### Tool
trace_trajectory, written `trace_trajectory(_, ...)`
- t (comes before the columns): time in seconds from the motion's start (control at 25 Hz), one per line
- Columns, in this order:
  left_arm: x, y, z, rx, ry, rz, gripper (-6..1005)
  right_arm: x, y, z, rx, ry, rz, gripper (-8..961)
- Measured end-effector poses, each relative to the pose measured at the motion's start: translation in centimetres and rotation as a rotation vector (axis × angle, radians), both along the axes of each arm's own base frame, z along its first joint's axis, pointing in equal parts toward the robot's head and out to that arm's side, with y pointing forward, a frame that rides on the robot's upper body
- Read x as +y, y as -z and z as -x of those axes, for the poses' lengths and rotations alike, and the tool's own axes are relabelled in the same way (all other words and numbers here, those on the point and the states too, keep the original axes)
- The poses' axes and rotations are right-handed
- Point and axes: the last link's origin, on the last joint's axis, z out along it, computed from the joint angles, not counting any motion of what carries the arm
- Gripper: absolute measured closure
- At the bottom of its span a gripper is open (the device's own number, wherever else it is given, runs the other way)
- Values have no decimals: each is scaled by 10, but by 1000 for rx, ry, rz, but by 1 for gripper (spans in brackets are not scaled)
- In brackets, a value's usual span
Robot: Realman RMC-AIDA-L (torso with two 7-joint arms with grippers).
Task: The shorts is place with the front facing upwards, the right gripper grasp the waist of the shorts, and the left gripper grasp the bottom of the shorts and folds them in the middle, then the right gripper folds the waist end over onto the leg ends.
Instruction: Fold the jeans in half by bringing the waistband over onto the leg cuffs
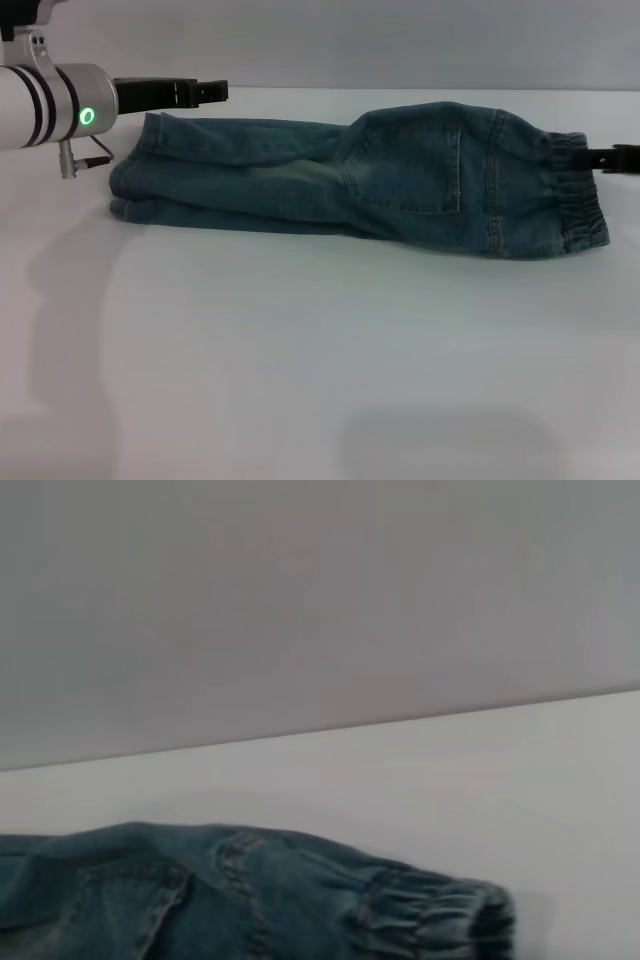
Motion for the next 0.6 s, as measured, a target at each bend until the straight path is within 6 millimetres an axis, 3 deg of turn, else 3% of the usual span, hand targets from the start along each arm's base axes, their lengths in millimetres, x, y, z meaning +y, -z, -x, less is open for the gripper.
trace_trajectory(0.2, 0, -1, 2, 6, -1, -12, 185, 1, 11, 5, 20, -3, 29, 382)
trace_trajectory(0.6, -3, -3, 9, -26, -2, -39, 186, -1, 13, 0, 19, 16, 19, 382)
